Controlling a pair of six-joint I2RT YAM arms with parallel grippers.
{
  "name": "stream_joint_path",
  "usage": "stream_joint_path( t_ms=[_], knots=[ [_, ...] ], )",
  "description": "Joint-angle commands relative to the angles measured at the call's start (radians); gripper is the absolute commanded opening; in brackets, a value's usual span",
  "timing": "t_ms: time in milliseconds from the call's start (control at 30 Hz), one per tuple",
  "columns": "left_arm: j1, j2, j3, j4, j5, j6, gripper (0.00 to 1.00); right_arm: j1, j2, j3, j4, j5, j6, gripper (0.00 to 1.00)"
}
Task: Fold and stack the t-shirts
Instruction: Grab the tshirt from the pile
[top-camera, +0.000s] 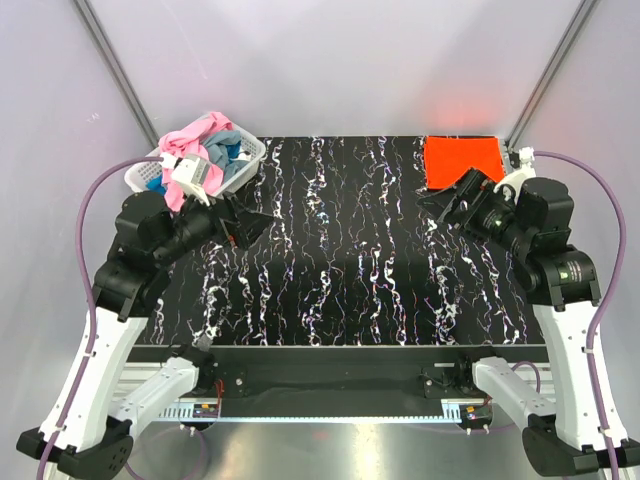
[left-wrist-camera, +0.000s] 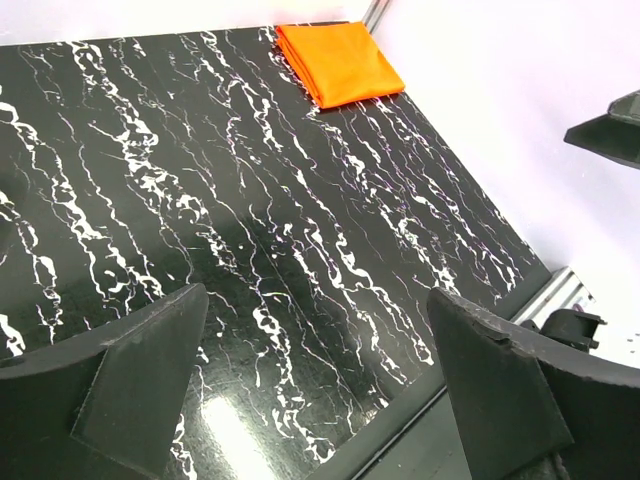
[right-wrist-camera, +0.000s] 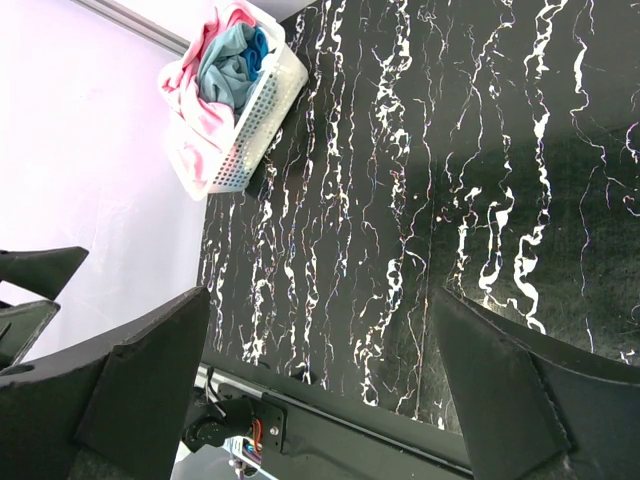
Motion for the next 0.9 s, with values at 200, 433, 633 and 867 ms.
stream_joint_path(
  t_ms=[200,433,633,867],
  knots=[
    [-0.002,0.149,0.041,0.065,-0.198,0.016,0.98,-0.001,-0.048,-0.029,0.072,-0.036,0.017,1.0],
    [-0.004,0.463,0.24,0.096,-0.498,0.114,0.93,-0.001,-0.035,-0.035,0.062,-0.034,0.005,1.0],
    [0.044,0.84,0.506,0.07,-0.876,0.119,0.93,-0.001,-0.081,-0.033,0.083,-0.014,-0.02,1.0],
    [0.179,1.065,0.656,0.045,-0.971,-0.025,0.83,-0.001,-0.143,-0.081,0.175,-0.059,-0.04,1.0]
  ],
)
